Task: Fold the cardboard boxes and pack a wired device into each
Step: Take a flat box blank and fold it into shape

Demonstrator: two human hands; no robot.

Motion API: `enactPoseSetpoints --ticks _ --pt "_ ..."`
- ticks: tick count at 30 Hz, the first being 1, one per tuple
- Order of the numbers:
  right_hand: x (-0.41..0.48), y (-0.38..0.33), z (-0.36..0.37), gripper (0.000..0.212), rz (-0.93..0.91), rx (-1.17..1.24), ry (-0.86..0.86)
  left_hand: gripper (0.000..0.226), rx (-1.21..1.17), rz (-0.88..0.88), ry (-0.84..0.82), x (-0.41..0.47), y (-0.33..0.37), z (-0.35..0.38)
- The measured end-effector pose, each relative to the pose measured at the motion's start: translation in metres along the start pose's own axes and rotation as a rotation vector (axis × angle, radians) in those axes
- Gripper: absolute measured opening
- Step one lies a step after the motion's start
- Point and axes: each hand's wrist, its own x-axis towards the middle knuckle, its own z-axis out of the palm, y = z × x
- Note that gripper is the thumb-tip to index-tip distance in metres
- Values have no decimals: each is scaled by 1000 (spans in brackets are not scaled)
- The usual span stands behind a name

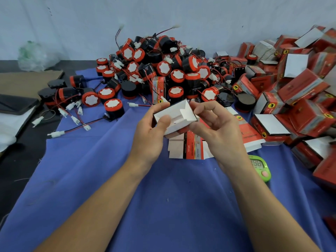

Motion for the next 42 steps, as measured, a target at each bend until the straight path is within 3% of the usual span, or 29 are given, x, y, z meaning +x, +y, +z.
enactPoseSetpoints --ticks 3,10,15,17,19,21,23,30,42 --pt "0 2 0 35 -44 -36 27 29 9 6 10 0 1 0" --pt "0 8 4 8 -3 -230 83 33 30 43 -23 -4 3 0" --pt "-2 11 12 10 14 -241 298 28 78 104 -50 -7 5 5" --pt "-5 9 20 17 -2 -180 410 30 95 136 -61 -8 4 7" --pt "-5 7 23 40 -1 -98 470 32 105 154 -64 -10 3 9" --pt "-3 5 19 68 55 3 470 33 101 168 -60 -12 0 10" --pt "-2 4 16 79 108 70 447 34 107 184 -58 -13 -2 11" --pt "-1 3 14 83 183 218 419 36 98 197 -63 -15 -7 12" --pt "-4 8 21 80 184 162 355 37 223 178 25 -17 -1 14"
